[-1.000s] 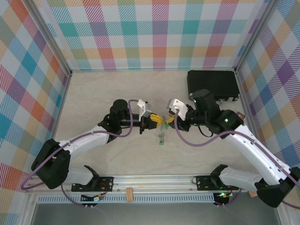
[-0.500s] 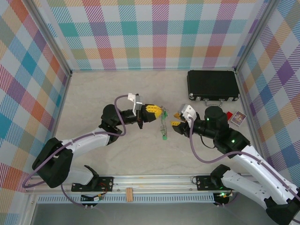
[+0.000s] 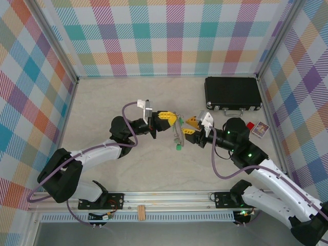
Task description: Put the keys on the keyring
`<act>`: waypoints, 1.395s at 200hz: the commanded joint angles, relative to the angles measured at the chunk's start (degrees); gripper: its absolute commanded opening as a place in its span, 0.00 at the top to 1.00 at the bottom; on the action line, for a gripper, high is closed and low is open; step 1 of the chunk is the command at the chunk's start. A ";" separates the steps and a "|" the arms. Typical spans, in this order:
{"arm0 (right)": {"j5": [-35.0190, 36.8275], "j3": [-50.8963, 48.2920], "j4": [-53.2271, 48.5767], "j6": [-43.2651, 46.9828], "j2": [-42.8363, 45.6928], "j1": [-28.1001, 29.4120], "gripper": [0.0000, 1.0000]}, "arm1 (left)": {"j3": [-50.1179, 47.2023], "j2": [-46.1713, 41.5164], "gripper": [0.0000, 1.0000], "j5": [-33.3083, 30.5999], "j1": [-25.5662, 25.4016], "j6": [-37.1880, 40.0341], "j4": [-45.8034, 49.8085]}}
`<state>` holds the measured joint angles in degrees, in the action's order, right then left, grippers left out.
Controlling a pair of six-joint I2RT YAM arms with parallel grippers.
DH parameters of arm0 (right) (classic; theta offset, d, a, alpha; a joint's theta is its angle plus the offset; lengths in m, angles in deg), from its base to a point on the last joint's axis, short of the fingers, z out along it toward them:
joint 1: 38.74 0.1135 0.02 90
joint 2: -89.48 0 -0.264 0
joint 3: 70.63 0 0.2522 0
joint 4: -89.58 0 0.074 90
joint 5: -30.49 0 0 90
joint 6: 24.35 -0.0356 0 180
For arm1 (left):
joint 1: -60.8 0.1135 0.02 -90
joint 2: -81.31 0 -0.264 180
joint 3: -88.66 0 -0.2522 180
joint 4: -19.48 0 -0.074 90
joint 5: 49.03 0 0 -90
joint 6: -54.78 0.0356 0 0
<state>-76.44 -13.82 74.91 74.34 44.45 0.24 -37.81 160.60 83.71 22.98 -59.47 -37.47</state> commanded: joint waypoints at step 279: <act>-0.39 -0.33 7.06 -4.12 -3.04 1.10 0.89 | 0.84 -0.56 1.00 -0.47 -1.11 -1.67 -4.87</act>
<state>-76.94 -13.82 80.55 70.53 40.47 1.05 -37.81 160.60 83.71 22.60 -60.76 -37.47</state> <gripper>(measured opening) 0.124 0.045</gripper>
